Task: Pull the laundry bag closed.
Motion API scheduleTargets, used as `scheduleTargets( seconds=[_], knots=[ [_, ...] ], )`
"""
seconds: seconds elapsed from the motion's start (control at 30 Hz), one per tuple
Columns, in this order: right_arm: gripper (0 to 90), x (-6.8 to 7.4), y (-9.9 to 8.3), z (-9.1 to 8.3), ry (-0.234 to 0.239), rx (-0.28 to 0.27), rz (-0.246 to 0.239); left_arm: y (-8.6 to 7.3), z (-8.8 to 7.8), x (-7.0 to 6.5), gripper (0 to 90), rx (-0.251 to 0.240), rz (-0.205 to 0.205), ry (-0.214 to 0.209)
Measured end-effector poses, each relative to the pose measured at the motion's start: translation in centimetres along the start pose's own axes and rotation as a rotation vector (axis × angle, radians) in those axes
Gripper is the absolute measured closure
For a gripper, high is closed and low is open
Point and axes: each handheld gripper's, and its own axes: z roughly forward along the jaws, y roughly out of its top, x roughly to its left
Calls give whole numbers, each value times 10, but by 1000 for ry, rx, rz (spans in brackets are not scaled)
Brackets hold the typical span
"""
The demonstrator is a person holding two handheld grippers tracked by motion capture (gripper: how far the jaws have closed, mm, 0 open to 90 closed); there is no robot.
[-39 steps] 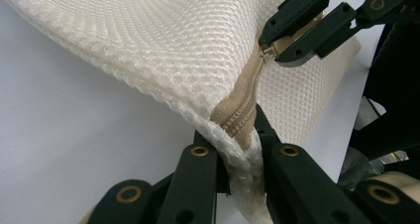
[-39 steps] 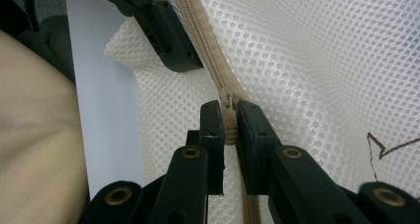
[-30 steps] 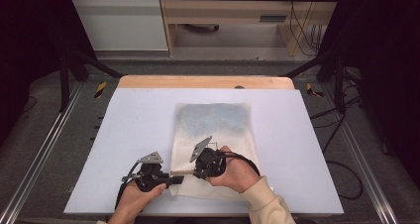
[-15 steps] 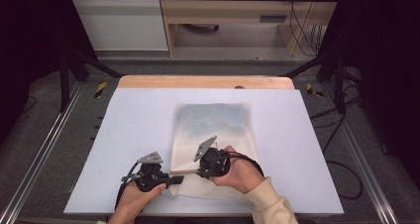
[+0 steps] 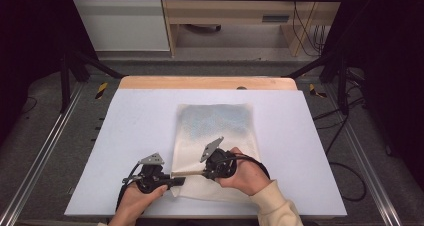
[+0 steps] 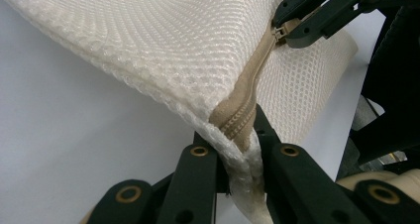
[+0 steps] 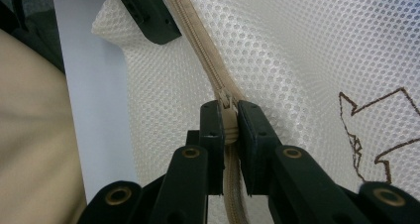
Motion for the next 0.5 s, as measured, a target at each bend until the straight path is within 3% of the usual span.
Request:
scheduleTargets(
  seconds=[0.1,0.5],
  knots=[
    [820,0,-1,0,2,5,-12,0,0,0,840,2,1,2],
    [820,-3,-9,-5,-7,-2,18,-1,0,0,840,0,-3,1]
  ],
)
